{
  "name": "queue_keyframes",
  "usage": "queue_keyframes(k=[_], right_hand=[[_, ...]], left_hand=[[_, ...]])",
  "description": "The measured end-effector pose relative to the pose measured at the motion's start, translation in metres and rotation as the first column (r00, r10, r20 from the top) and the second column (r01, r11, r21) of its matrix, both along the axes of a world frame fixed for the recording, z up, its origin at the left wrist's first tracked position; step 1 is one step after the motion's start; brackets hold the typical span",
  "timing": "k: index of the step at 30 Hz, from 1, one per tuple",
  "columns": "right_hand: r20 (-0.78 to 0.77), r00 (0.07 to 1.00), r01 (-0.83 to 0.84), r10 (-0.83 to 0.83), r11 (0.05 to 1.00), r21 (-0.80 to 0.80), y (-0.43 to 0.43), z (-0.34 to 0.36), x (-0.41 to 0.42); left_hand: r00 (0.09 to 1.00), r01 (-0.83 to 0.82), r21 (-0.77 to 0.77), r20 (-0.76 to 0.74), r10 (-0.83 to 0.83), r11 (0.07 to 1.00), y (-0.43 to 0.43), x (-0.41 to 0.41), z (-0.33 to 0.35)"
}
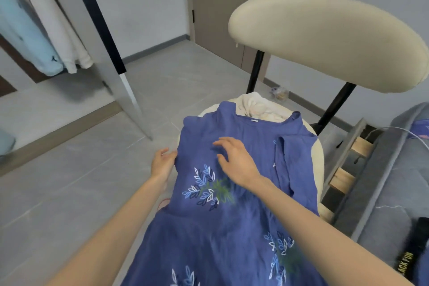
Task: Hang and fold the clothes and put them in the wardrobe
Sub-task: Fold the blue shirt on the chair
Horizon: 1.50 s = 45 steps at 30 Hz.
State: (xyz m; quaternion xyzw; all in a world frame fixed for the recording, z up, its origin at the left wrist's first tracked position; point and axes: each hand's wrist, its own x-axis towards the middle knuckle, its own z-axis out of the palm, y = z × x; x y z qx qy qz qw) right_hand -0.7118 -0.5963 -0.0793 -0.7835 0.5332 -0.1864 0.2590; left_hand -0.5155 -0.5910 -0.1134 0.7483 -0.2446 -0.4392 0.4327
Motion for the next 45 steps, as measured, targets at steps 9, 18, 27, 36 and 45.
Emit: queue_keyframes(k=[9, 18, 27, 36, 45], right_hand=[[-0.165, 0.985, -0.045, 0.042, 0.999, -0.013, -0.035, -0.025, 0.022], [-0.043, 0.999, -0.006, 0.009, 0.998, 0.066, -0.034, -0.026, 0.018], [-0.100, 0.995, -0.009, 0.014, 0.999, 0.052, -0.030, -0.026, 0.017], [-0.065, 0.998, 0.004, 0.003, 0.994, 0.109, -0.035, -0.024, 0.018], [-0.060, 0.998, 0.025, -0.018, 0.992, 0.124, -0.036, -0.025, 0.021]], left_hand=[[0.982, 0.058, 0.111, -0.188, -0.036, 0.992, -0.027, 0.007, -0.033], [0.983, -0.117, -0.091, -0.151, 0.103, 0.989, -0.022, 0.034, -0.033], [0.891, -0.243, -0.048, -0.405, 0.203, 0.969, -0.013, 0.049, -0.005], [0.814, 0.201, 0.173, -0.577, -0.066, 0.964, -0.013, 0.034, 0.001], [0.864, -0.217, -0.115, -0.485, 0.136, 0.969, -0.018, 0.066, 0.006]])
